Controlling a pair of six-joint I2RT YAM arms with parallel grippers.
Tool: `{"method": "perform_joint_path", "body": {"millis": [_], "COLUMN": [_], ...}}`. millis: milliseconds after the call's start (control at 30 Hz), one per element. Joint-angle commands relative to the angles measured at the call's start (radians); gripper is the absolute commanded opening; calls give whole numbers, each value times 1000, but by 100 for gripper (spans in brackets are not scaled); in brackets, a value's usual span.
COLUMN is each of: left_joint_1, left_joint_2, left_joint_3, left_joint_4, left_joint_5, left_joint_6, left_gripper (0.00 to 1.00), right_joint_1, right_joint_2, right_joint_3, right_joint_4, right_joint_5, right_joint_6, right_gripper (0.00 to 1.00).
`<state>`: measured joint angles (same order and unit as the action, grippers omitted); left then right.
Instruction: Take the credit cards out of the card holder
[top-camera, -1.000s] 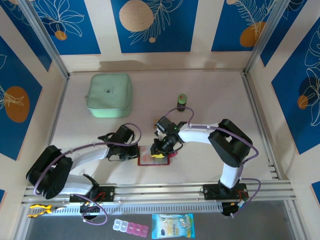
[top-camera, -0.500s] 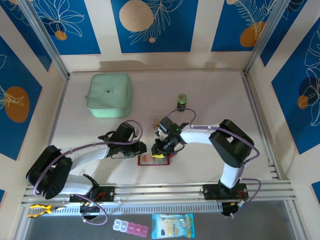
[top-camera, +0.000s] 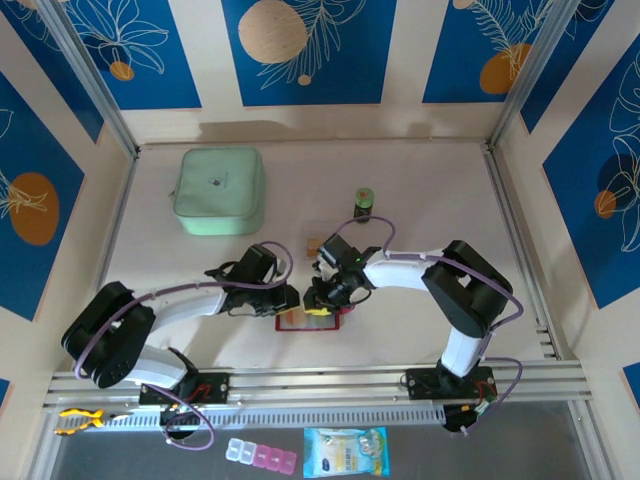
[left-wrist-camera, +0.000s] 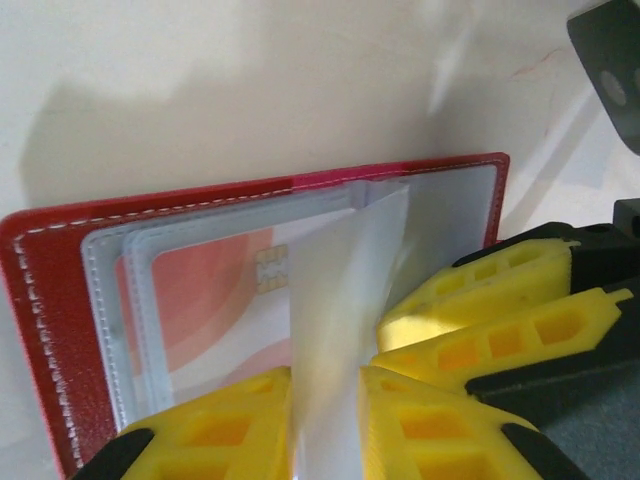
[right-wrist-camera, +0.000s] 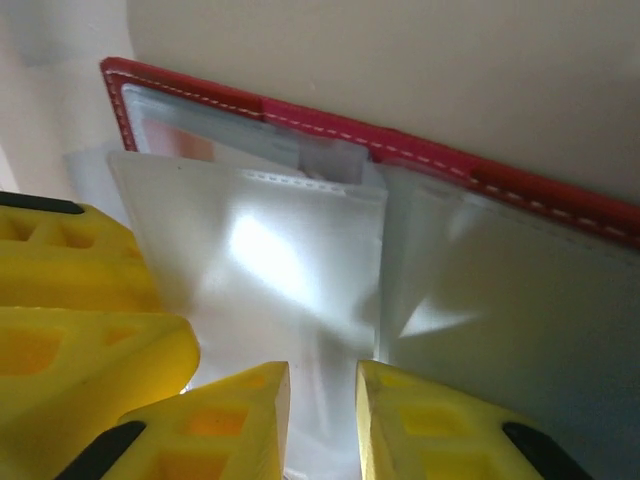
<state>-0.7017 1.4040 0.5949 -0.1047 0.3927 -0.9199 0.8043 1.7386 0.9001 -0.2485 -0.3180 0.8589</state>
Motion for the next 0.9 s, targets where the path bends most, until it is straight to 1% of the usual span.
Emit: {"method": "perform_joint_path", "body": {"millis": [0,200,367,567,867], "left_joint_1": [-13,-26,-52,-102,-155], "left_joint_2": [-3,-1,46,121,255], "left_joint_3": [48,103,145,209,291], "left_joint_4": [-24,-71,-74,-68,-17], "left_joint_5": [20,18,27,21,31], "left_joint_6": [-1,16,15,6,-23], "left_gripper": [22,20,19,19,20], "right_joint_1": [-7,-20,-46,-82,-153], "right_joint_2": [-64,-140,-201,-276,-395], "right_joint_3": [-16,-30,-55,-97,-166], "right_joint_4": [-36,-78,-84,-96,-124], "right_joint_5": [15,52,56,68,68], "right_joint_6": [10,-3,-4,-4,-22], "right_gripper": [27,28,28,28,29]}}
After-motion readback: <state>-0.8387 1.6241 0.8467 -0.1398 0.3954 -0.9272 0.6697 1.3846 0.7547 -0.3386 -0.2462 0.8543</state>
